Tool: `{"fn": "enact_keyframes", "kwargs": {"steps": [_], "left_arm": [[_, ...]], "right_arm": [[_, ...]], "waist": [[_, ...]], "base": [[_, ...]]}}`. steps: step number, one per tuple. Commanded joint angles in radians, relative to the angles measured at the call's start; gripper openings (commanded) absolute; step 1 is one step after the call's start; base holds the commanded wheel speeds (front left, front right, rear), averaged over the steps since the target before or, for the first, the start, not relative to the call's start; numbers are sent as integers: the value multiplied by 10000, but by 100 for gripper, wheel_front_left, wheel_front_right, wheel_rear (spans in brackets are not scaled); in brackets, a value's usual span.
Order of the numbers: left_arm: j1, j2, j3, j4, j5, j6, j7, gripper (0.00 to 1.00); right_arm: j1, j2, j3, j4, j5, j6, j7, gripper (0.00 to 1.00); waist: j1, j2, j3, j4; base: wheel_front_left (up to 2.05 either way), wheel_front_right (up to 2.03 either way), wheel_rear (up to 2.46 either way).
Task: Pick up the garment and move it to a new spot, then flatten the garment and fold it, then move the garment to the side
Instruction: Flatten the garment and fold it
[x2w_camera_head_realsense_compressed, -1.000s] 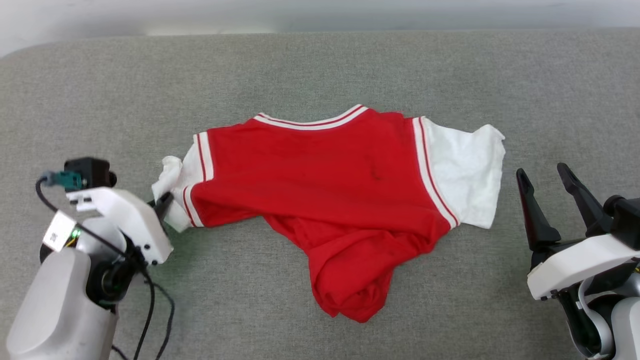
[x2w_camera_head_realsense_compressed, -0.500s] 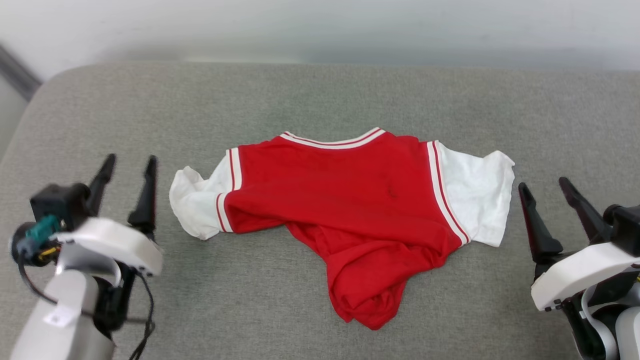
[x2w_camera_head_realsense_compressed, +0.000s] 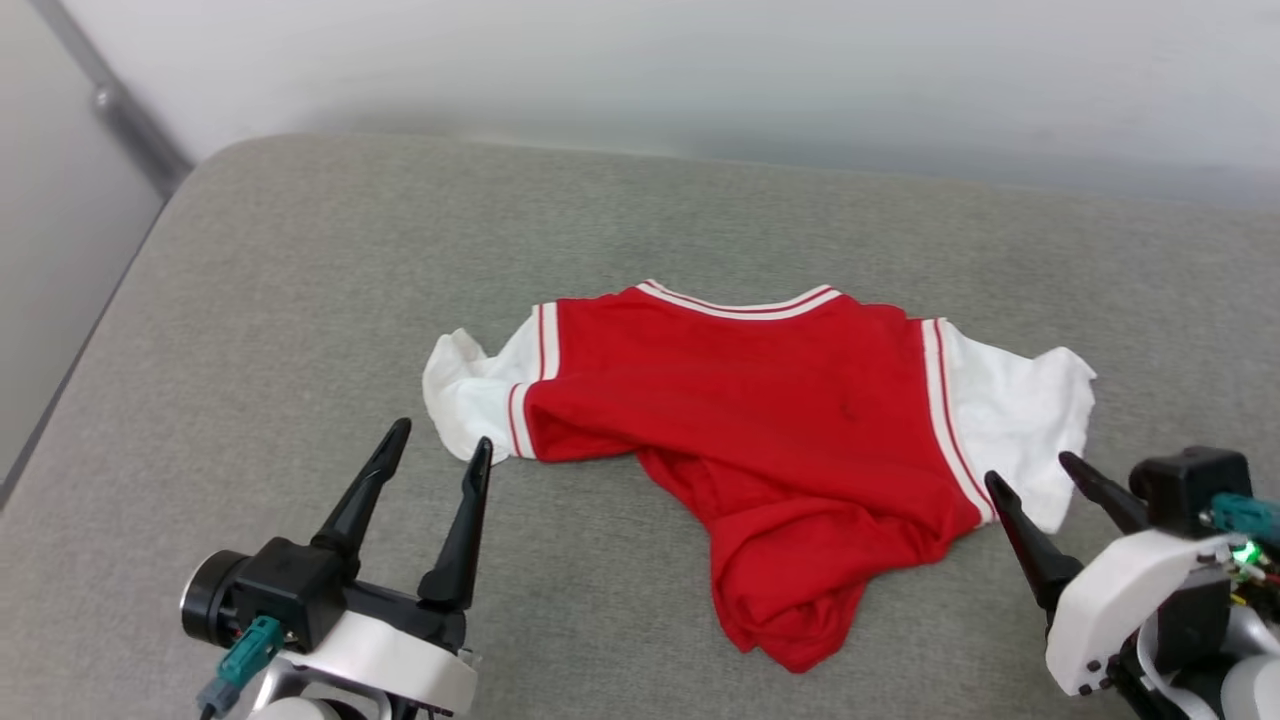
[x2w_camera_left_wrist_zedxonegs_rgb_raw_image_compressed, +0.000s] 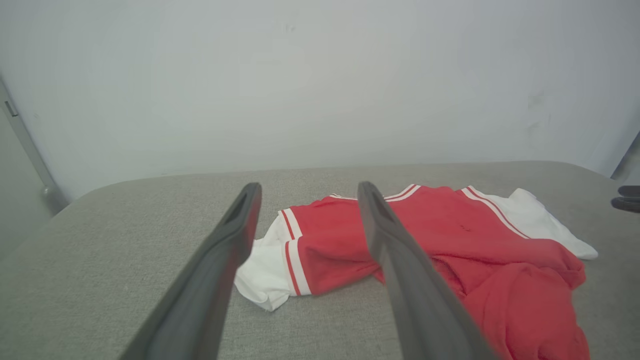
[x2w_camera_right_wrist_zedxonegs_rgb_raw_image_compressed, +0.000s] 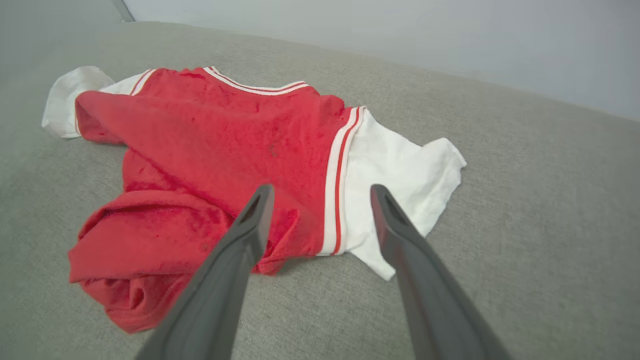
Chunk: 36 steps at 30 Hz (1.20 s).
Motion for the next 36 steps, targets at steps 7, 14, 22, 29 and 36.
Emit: {"fn": "enact_keyframes", "kwargs": {"steps": [7, 14, 22, 29, 36], "left_arm": [[-265, -158, -277, -97, -80, -177, 46, 100], [-462, -515, -267, 105, -534, -434, -14, 100], [-519, -681, -399, 490, -388, -573, -52, 100], [-469, -623, -416, 743, -278, -579, -70, 100], [-337, -511, -480, 741, -339, -550, 59, 100]], "right_arm": [[-1589, -1350, 2228, -195, 834, -6, 2676, 100], [-3938, -2368, 4662, 1483, 1578, -7, 4551, 100], [-4903, -2959, 6475, 3805, 2034, -7, 5138, 100], [-4694, -3504, 8450, 4345, 3403, 16, 5326, 0], [-4456, -3804, 9076, 3890, 4182, 11, 4985, 0]], "waist": [[1, 0, 396, 823], [1, 0, 797, 1483], [1, 0, 992, 2086], [1, 0, 756, 1900], [1, 0, 179, 1358]], "base": [[0, 0, 0], [0, 0, 0], [0, 0, 0], [0, 0, 0], [0, 0, 0]]}}
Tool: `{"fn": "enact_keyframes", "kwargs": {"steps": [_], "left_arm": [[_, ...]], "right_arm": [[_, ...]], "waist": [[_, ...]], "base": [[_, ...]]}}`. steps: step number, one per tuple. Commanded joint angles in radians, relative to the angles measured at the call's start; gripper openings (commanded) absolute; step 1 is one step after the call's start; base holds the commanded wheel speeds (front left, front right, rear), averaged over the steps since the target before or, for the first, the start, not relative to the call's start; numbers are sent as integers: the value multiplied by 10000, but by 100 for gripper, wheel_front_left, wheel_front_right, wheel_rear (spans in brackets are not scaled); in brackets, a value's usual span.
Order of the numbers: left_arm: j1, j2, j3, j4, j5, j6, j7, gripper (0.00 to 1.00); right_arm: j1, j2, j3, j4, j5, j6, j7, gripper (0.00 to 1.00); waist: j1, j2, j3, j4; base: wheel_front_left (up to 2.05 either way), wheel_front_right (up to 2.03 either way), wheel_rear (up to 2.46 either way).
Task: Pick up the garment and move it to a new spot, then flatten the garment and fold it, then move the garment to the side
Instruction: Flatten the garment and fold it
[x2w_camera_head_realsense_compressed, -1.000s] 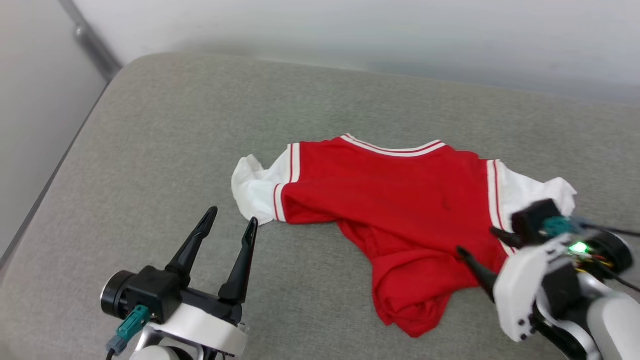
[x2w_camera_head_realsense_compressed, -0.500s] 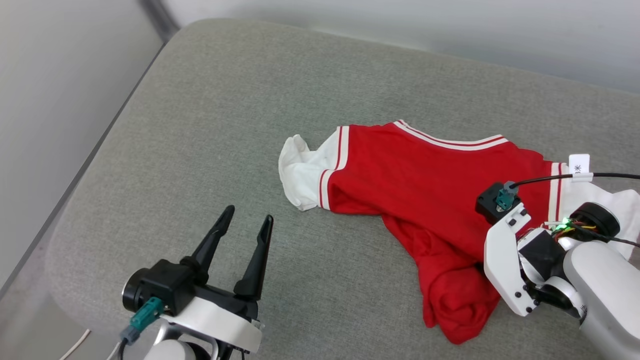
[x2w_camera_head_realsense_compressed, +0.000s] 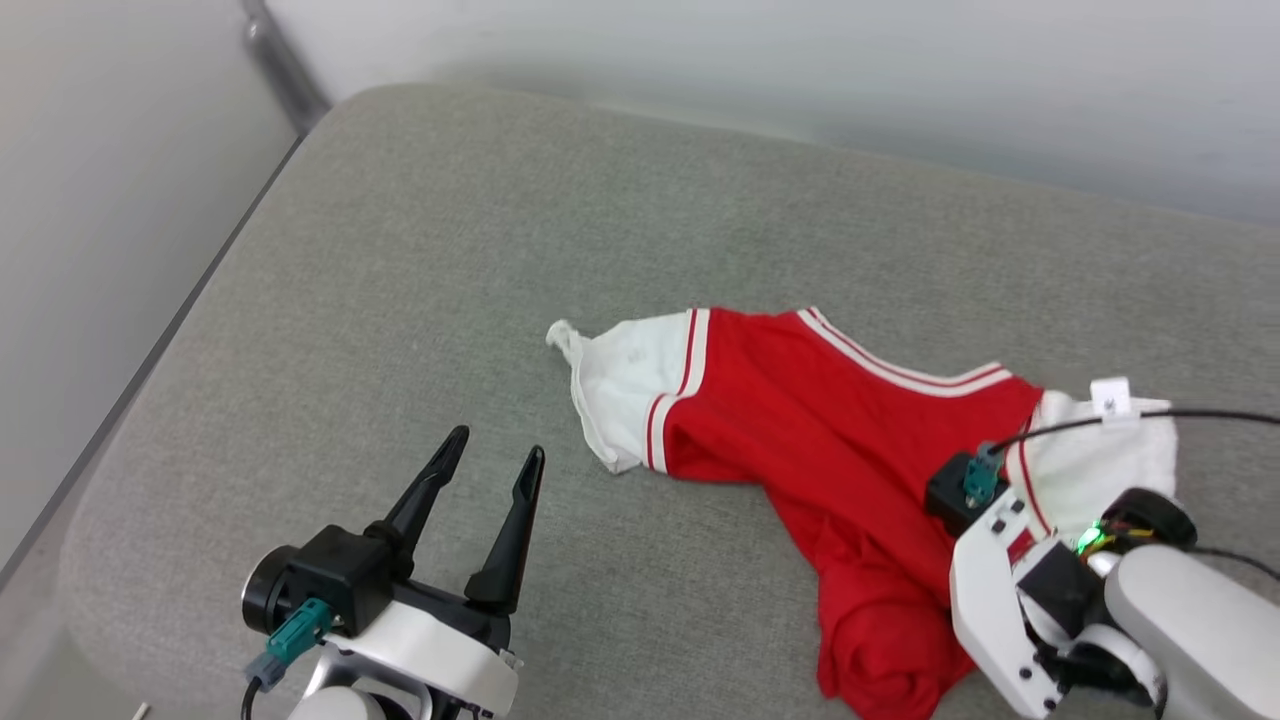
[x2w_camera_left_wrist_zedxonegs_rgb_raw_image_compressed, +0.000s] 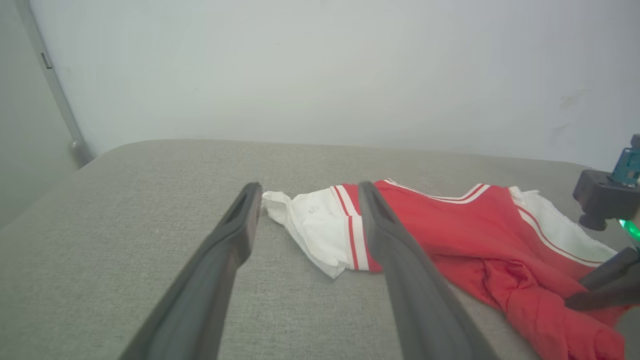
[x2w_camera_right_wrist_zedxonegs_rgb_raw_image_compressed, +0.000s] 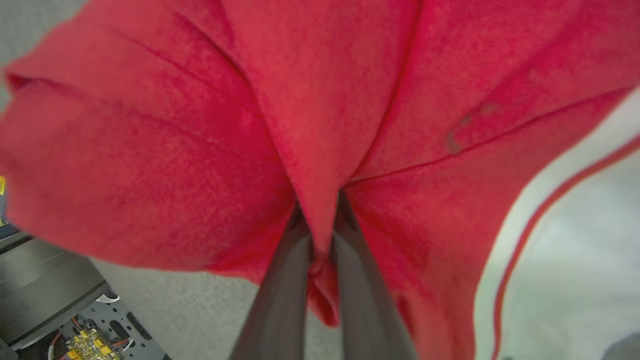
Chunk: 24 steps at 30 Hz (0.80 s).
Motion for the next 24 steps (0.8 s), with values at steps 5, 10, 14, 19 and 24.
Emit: {"fn": "enact_keyframes", "kwargs": {"steps": [5, 10, 14, 19, 24], "left_arm": [[354, 124, -28, -65, -92, 68, 113, 100], [701, 227, 43, -257, -278, 163, 199, 100], [719, 281, 91, -343, -325, 223, 249, 100], [638, 356, 186, -402, -362, 299, 245, 100], [586, 480, 468, -488, -453, 385, 157, 100]], "right_arm": [[1140, -381, 630, -310, 307, 31, -108, 0], [2220, -542, 459, -853, 437, 31, -440, 0], [2565, -194, -145, -769, 142, 19, -1074, 47], [2555, 298, -1356, -936, 26, 10, -1978, 100], [2639, 560, -2795, -1868, -143, 16, -3348, 100]], "waist": [[0, 0, -579, -518], [0, 0, -821, -889], [0, 0, -801, -1089], [0, 0, -793, -1401], [0, 0, -858, -1784]], "base": [[0, 0, 0], [0, 0, 0], [0, 0, 0], [0, 0, 0], [0, 0, 0]]}}
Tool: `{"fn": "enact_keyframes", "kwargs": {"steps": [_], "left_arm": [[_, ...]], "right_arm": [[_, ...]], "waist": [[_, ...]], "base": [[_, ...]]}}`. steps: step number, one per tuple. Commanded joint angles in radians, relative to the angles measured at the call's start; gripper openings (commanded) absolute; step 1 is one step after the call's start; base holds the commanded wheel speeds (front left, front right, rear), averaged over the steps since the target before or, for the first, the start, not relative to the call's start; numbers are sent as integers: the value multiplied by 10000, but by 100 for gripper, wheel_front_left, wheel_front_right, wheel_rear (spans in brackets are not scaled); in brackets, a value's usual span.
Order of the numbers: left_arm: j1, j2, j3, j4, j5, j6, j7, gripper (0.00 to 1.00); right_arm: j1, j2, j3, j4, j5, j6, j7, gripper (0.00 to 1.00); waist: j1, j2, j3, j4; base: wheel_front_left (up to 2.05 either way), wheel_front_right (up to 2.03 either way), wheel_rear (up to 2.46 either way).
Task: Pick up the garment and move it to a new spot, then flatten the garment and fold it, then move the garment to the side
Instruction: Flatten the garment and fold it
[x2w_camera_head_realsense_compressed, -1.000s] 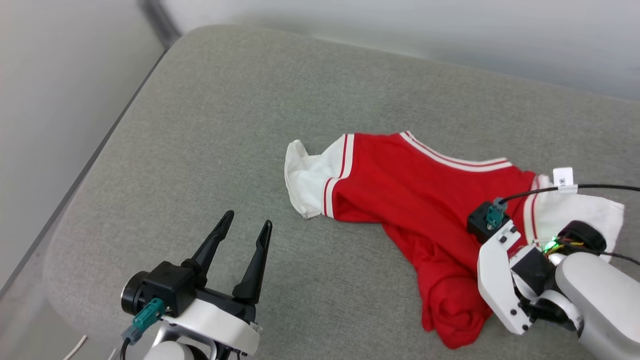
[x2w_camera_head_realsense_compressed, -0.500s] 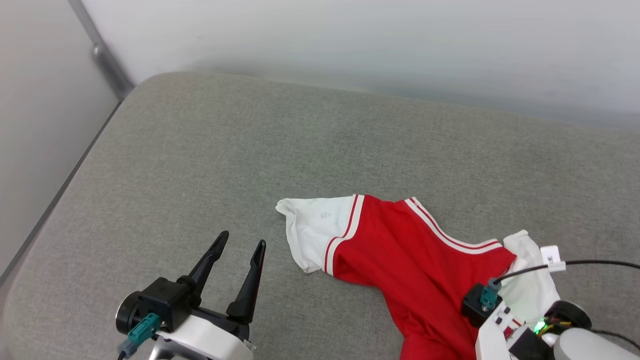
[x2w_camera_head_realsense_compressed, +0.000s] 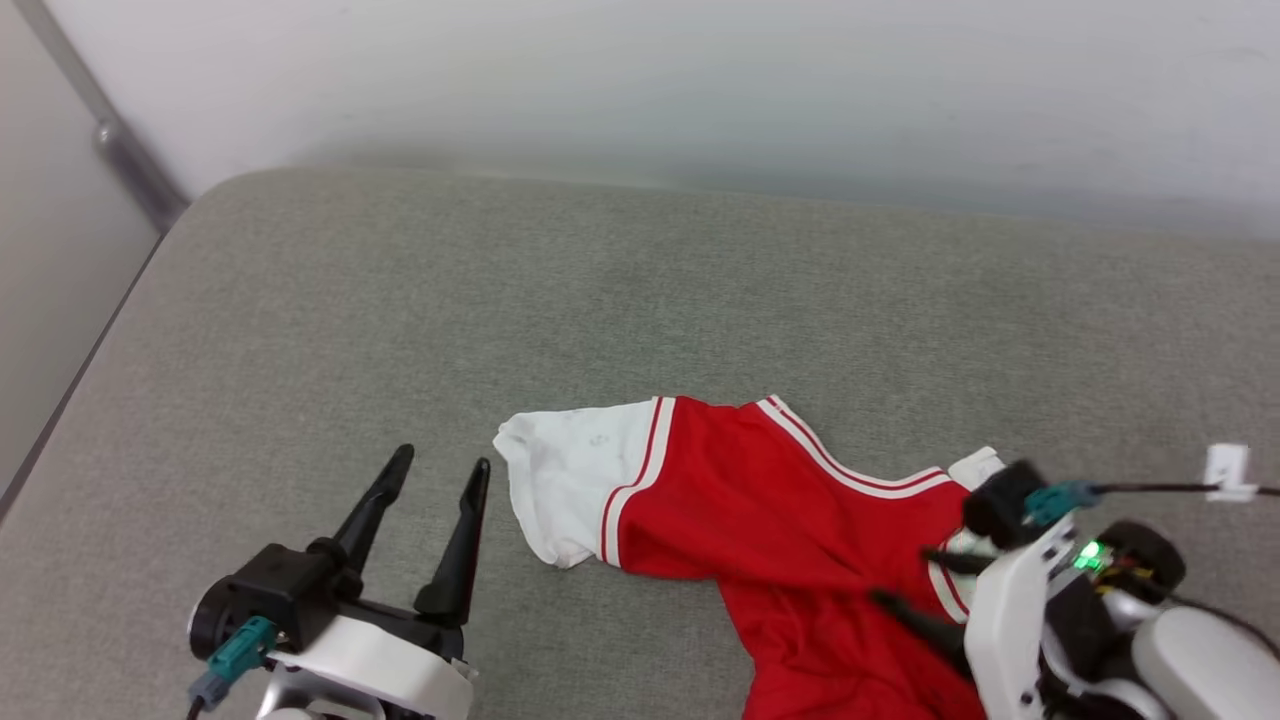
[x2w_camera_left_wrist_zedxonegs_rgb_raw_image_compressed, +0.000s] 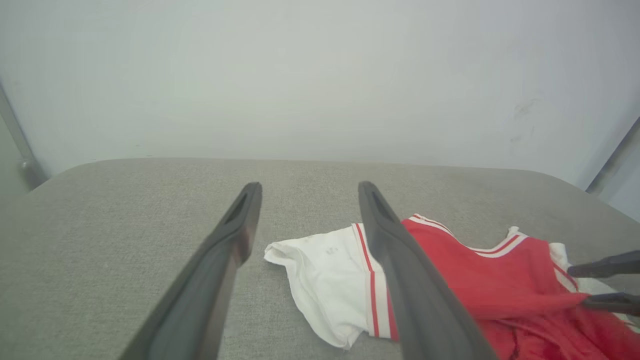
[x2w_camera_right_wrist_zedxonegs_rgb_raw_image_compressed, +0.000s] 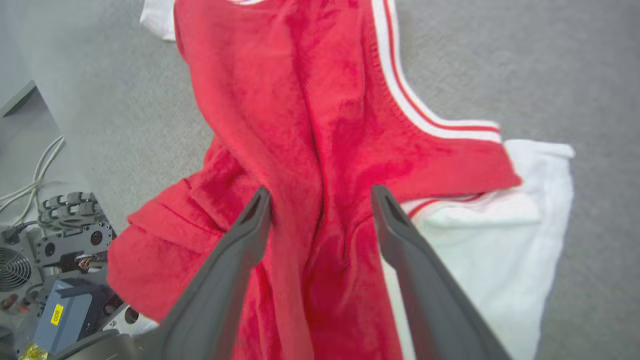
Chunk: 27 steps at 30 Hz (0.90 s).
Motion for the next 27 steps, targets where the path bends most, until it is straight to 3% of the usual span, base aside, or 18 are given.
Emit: {"fn": "enact_keyframes", "kwargs": {"steps": [1, 2, 7, 16, 20, 23, 27], "left_arm": [[-29, 70, 116, -64, -58, 71, -69, 100], [-29, 70, 116, -64, -58, 71, -69, 100], [22, 125, 460, -206, -257, 119, -138, 100], [284, 236, 681, -208, -920, -87, 275, 100], [357, 513, 550, -72, -1212, -190, 1140, 100], [-253, 1054, 499, -105, -1137, -319, 1940, 100], [-1290, 1830, 465, 182, -1907, -586, 4154, 100]], "right_arm": [[191, 16, -433, -209, -98, -7, -284, 100], [191, 16, -433, -209, -98, -7, -284, 100], [564, 485, -2587, -937, -961, -5, -1842, 100], [2135, 2601, -6057, -2073, -2878, -5, -3792, 100], [2602, 3372, -6772, -2581, -3418, -5, -4004, 100], [2659, 3660, -7020, -2770, -3714, -5, -3972, 100], [2389, 3810, -7207, -2966, -3970, -5, -3934, 100]], "waist": [[0, -1, -49, -199], [0, -1, -49, -199], [0, -1, -111, -566], [0, -1, 131, -1060], [0, -1, 442, -1385], [0, -1, 782, -1564], [0, -1, 1230, -1781]], "base": [[0, 0, 0], [0, 0, 0], [0, 0, 0], [0, 0, 0], [0, 0, 0], [0, 0, 0], [0, 0, 0]]}}
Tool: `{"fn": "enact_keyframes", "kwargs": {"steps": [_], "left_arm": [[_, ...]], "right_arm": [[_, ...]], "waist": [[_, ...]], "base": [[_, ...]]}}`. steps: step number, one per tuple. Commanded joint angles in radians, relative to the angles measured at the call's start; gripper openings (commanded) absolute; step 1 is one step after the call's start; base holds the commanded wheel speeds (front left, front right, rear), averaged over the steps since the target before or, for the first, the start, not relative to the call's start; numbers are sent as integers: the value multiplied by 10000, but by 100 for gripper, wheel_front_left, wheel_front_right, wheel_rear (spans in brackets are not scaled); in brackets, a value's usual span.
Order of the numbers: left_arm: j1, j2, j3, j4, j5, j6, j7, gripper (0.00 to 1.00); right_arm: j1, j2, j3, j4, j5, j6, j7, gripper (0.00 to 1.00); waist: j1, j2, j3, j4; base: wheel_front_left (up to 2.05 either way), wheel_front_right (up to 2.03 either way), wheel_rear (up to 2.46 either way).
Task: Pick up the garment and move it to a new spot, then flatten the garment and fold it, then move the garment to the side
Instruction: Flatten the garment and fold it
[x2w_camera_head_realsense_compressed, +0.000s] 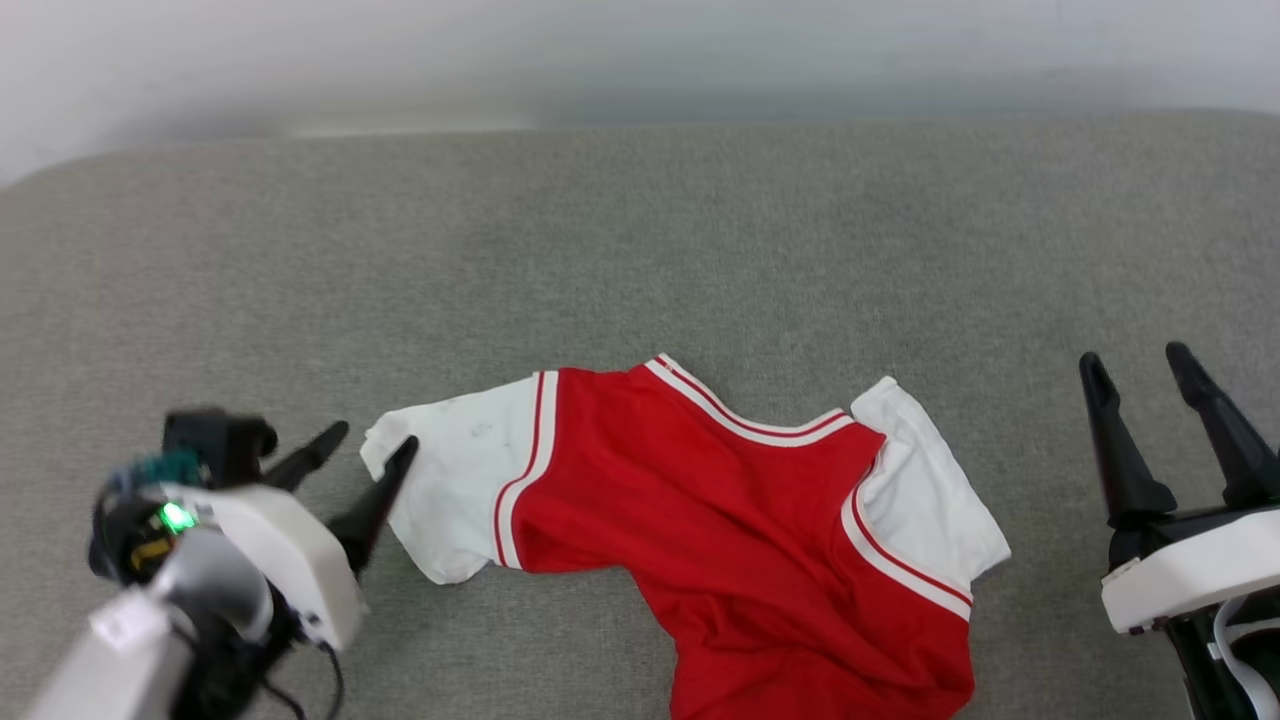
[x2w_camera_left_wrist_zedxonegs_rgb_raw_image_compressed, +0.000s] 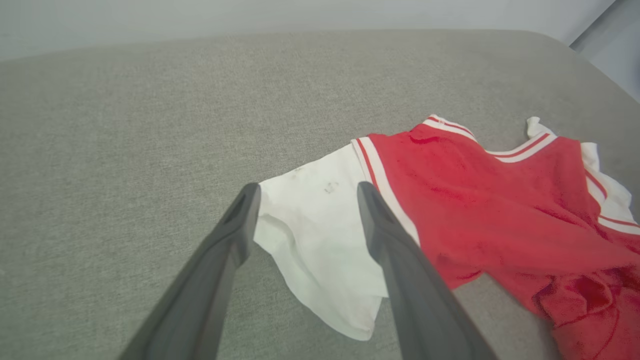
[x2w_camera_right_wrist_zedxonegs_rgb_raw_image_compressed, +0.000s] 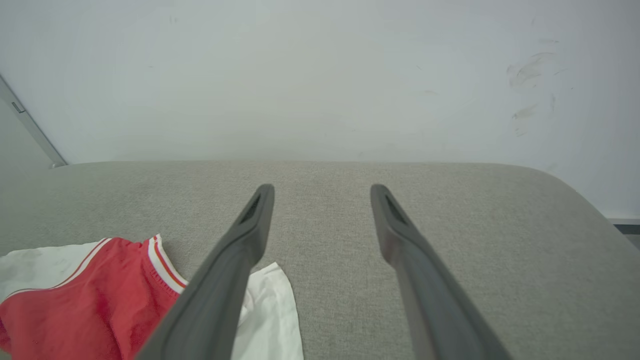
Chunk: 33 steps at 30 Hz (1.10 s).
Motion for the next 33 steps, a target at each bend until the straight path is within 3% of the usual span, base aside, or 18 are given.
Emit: {"fn": "enact_keyframes", "kwargs": {"steps": [1, 8, 9, 12, 18, 24, 25, 26, 27, 33], "left_arm": [[-251, 180, -5, 56, -113, -66, 341, 100], [-2268, 1244, -134, 768, -1223, -51, 4198, 100], [-2831, 1406, -193, 1097, -1780, 69, 5558, 100], [-3042, 1541, -348, 1336, -2210, 152, 6684, 100], [-3048, 1752, -798, 1723, -1967, 179, 7316, 100], [-2833, 1580, -1168, 2362, -1594, 214, 7111, 100], [-2801, 1519, -1231, 2459, -1613, 194, 7120, 95], [-2793, 1461, -1277, 2514, -1605, 148, 7049, 4], [-2809, 1377, -1254, 2576, -1631, 146, 6946, 0], [-3188, 1290, -1013, 2638, -1500, -79, 5885, 0]], "right_arm": [[-154, 71, -17, -63, -107, -4, -8, 100], [-399, 235, 168, -262, -343, -4, -139, 100], [-550, 274, 126, -172, -366, -4, -218, 100], [-645, 318, 120, -93, -402, -4, -269, 100], [-682, 387, 199, 9, -468, -4, -344, 100], [-716, 334, 230, -13, -497, -4, -261, 100], [-713, 308, 240, -28, -519, -4, -227, 100], [-714, 303, 241, -42, -543, -4, -214, 100], [-716, 293, 238, -46, -563, -4, -197, 100], [-629, 151, 259, 16, -600, -4, 6, 100]], "waist": [[0, 0, 280, -195], [0, 0, 1034, -488], [0, 0, 1240, -597], [0, 0, 1399, -691], [0, 0, 1637, -889], [0, 0, 1791, -953], [0, 0, 1803, -942], [0, 0, 1807, -926], [0, 0, 1799, -901], [0, 0, 1530, -659]], "base": [[0, 0, 0], [0, 0, 0], [0, 0, 0], [0, 0, 0], [0, 0, 0], [0, 0, 0], [0, 0, 0], [0, 0, 0], [0, 0, 0], [0, 0, 0]]}}
